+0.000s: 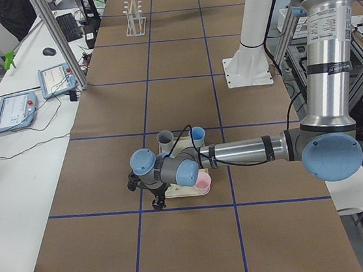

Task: Transfer IKEA cup to right arm and place on rack

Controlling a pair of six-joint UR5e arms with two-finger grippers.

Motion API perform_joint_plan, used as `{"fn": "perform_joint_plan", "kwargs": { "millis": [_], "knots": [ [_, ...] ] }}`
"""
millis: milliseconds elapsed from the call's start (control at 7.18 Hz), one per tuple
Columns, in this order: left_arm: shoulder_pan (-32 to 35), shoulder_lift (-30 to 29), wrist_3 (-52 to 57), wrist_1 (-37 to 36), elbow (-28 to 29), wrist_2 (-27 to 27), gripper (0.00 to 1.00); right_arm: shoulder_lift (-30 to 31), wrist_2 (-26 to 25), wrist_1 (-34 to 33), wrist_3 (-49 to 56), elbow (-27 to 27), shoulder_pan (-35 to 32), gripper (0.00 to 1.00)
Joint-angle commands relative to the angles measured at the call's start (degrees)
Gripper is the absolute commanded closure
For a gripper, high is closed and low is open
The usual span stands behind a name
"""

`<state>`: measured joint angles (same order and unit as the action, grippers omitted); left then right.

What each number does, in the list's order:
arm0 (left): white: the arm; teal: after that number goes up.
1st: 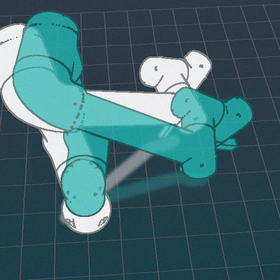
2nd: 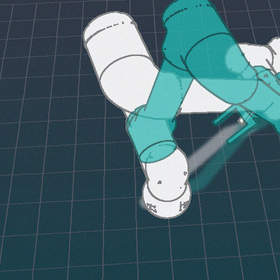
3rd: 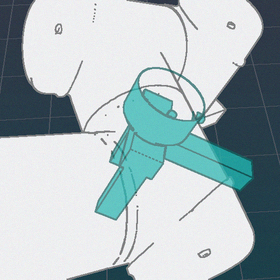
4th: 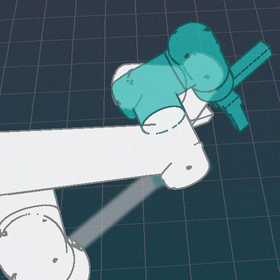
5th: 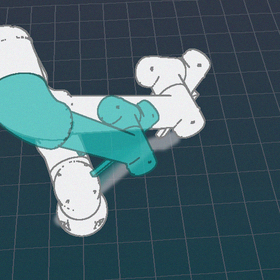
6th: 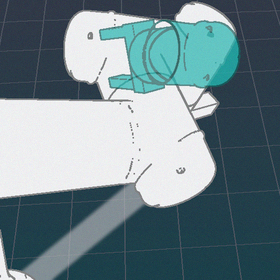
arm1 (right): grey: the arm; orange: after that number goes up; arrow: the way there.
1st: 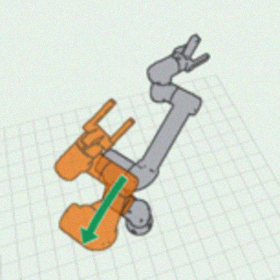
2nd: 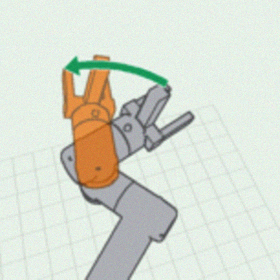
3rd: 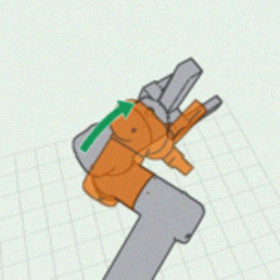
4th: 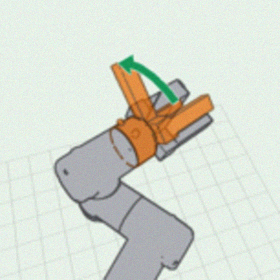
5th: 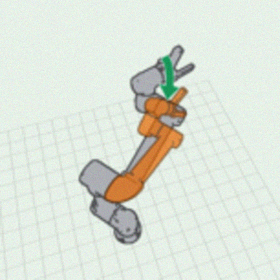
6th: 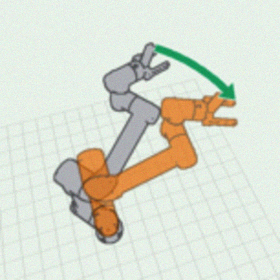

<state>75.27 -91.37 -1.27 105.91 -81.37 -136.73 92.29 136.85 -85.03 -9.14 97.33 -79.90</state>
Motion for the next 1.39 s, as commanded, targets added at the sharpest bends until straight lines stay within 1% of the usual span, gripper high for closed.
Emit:
{"fn": "perform_joint_plan", "kwargs": {
  "millis": [0,139,279,418,557,697,836,976,1115,1254],
  "knots": [
    [-0.56,-0.83,-0.04,-0.09,0.6,-0.03,0.2,0.0,0.0,0.04,0.0,0.05,0.1,0.0],
    [-0.82,-1.09,0.04,0.0,1.82,-0.03,0.31,0.0,0.0,0.04,0.0,0.05,0.27,0.0],
    [-1.0,-1.27,-0.04,0.0,1.83,-0.55,0.51,0.0,0.0,0.04,0.0,0.05,0.71,0.0],
    [-1.09,-1.44,-0.13,-0.17,1.92,-0.56,0.8,-0.18,0.0,0.04,0.0,0.05,1.06,0.0],
    [-1.35,-1.88,-1.44,-0.52,1.92,-0.47,1.0,-0.18,0.0,0.04,0.0,0.05,1.15,0.0],
    [-1.35,-3.02,-5.02,-0.79,2.18,-0.56,1.0,-0.26,0.0,0.04,0.0,0.05,1.33,0.0],
    [-1.35,-2.68,-5.23,-1.14,2.18,-0.9,1.0,-0.35,0.0,0.04,-0.09,0.05,1.5,0.0],
    [-0.65,-2.41,-4.71,-2.01,1.4,-3.26,1.0,-0.61,0.0,0.04,-0.09,0.05,1.59,0.0],
    [2.83,-2.41,-4.7,-2.11,-0.87,-3.54,1.0,-0.79,0.0,0.04,-0.09,0.14,2.03,0.0],
    [7.39,-2.32,-4.79,-6.03,-5.59,-3.54,1.0,-1.14,0.0,0.04,-0.18,0.32,2.47,0.0]
  ]
}}
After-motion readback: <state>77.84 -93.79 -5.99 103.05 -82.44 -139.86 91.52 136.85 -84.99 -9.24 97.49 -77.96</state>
